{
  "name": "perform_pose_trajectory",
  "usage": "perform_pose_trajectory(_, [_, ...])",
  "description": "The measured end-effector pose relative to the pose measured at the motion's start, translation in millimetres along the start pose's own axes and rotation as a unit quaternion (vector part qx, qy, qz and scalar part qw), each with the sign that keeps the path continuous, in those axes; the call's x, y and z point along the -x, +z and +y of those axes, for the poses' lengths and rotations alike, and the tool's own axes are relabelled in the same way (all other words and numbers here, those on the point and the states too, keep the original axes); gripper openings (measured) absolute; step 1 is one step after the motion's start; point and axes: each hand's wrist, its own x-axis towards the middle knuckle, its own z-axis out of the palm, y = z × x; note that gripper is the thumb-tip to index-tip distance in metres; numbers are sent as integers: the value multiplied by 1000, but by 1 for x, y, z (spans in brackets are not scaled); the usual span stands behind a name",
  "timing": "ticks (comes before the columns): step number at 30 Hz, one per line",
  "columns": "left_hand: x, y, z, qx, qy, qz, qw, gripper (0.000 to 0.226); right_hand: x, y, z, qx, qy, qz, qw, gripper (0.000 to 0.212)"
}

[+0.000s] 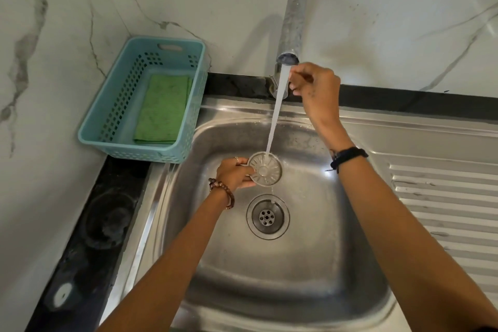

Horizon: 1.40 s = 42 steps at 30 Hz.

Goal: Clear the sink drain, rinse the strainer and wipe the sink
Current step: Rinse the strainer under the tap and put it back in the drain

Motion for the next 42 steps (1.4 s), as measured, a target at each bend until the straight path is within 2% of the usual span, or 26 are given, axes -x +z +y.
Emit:
perform_pose_trajectory(3, [0, 1, 6, 6, 1, -9, 1000, 28, -16, 4, -3, 1, -19, -13, 1000, 11])
perform_pose_trajectory(6, [1, 0, 10, 7, 1, -13, 1000, 29, -29, 14, 3, 71, 27, -131, 988, 19])
perform_pose_trajectory(8, [1, -1, 8, 7, 0, -12, 1000, 29, -31, 21, 7, 121, 25, -180, 976, 18])
perform_pose_trajectory(15, [3, 3, 4, 15, 9, 1, 1000, 29, -29, 31, 14, 47, 58, -159, 984, 19])
perform_pose_trajectory(21, [-1, 9, 2, -5, 31, 51, 998, 26, -28, 24, 22, -28, 60, -137, 988, 18])
perform_pose_trajectory(25, [0, 10, 0, -7, 37, 63, 997, 24, -22, 18, 34, -141, 81, -124, 979, 20])
perform_pose_trajectory(32, [0, 12, 3, -8, 41, 57, 998, 25, -24, 17, 38, -137, 70, -127, 980, 24])
perform_pose_trajectory(35, [1, 12, 5, -11, 47, 63, 997, 24, -21, 17, 41, -188, 100, -121, 969, 29])
perform_pose_trajectory(37, [3, 11, 4, -15, 52, 66, 996, 23, -9, 14, 43, -247, 139, -84, 955, 32])
perform_pose_trajectory(38, [4, 10, 3, -19, 56, 68, 996, 22, 1, 14, 47, -254, 157, -62, 952, 31])
perform_pose_trajectory(40, [8, 7, -2, -25, 60, 73, 995, 20, 30, 14, 58, -199, 193, -53, 959, 28])
perform_pose_trajectory(42, [12, 3, -9, -22, 55, 74, 996, 20, 67, 14, 71, -129, 245, -114, 954, 25])
